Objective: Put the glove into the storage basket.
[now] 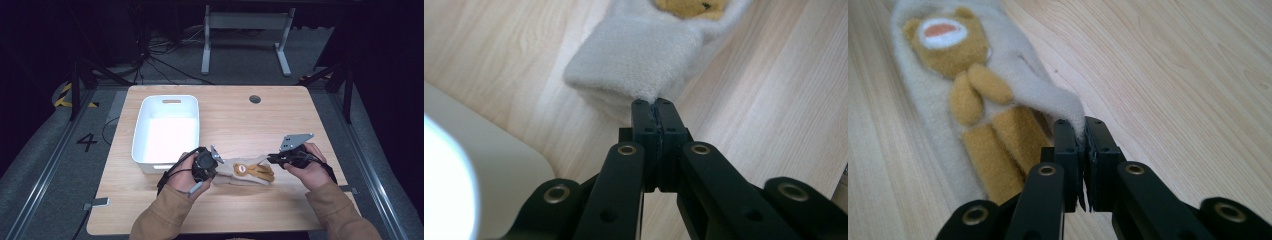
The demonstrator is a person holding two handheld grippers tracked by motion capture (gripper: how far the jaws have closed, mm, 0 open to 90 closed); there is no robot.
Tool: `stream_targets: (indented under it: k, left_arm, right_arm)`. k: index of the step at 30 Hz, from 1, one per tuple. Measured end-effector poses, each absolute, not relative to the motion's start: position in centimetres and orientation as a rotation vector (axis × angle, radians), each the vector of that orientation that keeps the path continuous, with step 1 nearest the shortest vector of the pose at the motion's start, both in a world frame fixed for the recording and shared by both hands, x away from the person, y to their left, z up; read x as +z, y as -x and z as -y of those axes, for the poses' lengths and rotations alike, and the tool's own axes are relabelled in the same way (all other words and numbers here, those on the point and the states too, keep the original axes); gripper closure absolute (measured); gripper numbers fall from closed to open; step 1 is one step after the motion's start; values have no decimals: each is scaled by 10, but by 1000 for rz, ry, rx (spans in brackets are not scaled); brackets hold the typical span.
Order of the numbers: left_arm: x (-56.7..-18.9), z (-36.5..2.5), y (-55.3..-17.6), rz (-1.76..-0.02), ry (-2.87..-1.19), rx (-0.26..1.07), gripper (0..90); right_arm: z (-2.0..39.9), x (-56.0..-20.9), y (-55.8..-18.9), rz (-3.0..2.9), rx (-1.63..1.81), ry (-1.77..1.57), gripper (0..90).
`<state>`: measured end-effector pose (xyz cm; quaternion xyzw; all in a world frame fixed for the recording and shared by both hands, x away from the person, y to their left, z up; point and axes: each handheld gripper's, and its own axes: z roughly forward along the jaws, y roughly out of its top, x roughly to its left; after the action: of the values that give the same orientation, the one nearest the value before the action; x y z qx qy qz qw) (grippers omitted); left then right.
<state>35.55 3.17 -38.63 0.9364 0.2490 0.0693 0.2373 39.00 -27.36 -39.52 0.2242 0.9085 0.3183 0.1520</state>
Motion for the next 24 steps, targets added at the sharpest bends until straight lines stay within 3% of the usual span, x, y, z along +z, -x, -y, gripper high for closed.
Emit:
stream_targets:
  k: [16, 19, 20, 24]
  left_arm:
    - [-405, -29, -364, -709, -2642, 55, 883]
    - [-401, -31, -364, -706, -2617, 19, 813]
    - [-397, -32, -363, -709, -2599, 3, 739]
    - [-392, -32, -363, -690, -2579, 10, 686]
  right_arm:
    - [273, -416, -397, -2705, 835, -704, 817]
    - [276, -416, -397, -2712, 842, -719, 772]
    - [278, -415, -397, -2703, 844, -723, 740]
    - [283, -411, -395, -2685, 873, -756, 682]
